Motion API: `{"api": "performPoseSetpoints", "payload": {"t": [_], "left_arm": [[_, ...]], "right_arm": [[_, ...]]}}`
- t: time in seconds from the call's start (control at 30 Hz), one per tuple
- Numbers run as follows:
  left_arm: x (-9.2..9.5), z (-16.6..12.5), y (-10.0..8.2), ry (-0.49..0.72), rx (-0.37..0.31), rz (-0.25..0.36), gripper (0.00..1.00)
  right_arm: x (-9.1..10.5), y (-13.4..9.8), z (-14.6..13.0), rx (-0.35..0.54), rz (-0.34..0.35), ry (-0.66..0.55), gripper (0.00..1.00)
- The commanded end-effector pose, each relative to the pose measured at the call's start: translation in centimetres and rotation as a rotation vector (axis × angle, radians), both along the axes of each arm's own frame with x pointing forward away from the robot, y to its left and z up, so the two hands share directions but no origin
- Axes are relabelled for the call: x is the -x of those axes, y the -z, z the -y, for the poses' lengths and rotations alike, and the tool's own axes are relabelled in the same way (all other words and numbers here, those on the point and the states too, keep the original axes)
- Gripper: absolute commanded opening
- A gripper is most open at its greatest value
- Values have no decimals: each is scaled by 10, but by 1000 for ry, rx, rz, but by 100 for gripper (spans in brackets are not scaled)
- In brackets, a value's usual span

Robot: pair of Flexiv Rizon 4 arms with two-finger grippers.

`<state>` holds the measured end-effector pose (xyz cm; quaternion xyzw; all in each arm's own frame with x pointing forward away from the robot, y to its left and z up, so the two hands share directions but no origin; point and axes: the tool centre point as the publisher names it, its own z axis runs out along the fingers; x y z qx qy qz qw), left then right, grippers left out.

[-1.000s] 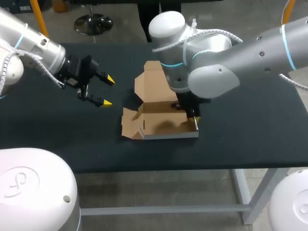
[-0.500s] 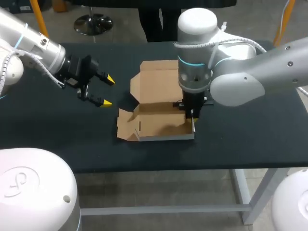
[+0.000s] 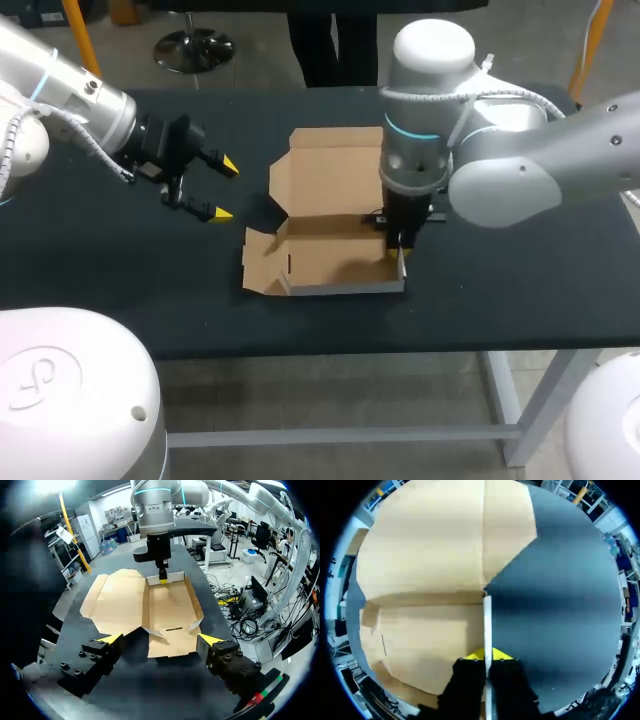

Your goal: Assemble the packaging by folding the flat box into shape, placing the metal phone stand inside, and closing the box properly

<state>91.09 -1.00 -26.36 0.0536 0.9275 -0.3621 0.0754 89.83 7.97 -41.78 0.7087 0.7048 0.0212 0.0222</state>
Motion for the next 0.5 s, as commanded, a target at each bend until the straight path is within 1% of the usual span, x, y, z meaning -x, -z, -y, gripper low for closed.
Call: {"api": "performPoseSetpoints", "payload": {"t": [0.03, 0.5], "left_arm": [[0, 0, -1, 1, -4, -3, 100], [0, 0, -1, 1, -4, -3, 100]], "right_arm": [[-2, -3, -8, 43, -8, 8, 0], [0, 1, -10, 25, -14, 8, 0]]}}
